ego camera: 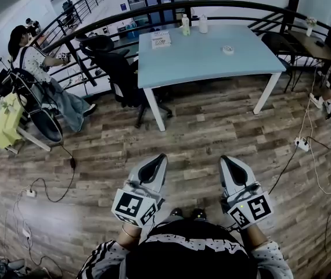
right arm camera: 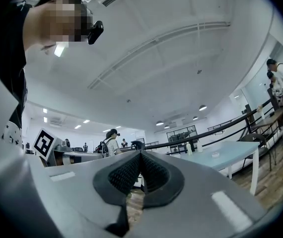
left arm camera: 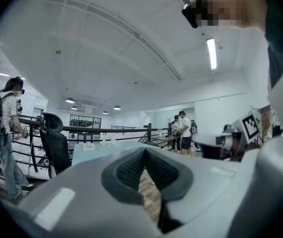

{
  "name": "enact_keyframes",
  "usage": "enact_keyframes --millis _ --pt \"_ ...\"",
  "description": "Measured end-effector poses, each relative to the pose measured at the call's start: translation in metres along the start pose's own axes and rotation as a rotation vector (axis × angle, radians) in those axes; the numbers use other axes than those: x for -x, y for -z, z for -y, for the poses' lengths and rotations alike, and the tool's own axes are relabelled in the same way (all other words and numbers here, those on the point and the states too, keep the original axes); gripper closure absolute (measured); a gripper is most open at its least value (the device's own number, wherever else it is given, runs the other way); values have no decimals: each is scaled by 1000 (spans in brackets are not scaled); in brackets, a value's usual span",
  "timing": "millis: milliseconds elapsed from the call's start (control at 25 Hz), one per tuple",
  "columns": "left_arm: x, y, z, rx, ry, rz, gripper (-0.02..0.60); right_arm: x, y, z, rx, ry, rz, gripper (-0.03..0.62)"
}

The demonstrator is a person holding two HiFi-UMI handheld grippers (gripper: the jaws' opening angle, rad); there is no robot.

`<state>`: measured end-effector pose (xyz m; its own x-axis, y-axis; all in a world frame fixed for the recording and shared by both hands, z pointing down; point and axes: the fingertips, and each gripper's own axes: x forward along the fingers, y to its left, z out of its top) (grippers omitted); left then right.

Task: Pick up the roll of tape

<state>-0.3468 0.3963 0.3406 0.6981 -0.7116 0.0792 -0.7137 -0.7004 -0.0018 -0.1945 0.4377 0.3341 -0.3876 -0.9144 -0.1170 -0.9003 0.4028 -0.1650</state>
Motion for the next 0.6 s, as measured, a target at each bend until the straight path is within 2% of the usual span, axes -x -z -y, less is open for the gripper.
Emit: enact_keyframes --millis 600 --pt "-56 -12 79 -63 58 -2 581 57 -15 74 -33 41 40 589"
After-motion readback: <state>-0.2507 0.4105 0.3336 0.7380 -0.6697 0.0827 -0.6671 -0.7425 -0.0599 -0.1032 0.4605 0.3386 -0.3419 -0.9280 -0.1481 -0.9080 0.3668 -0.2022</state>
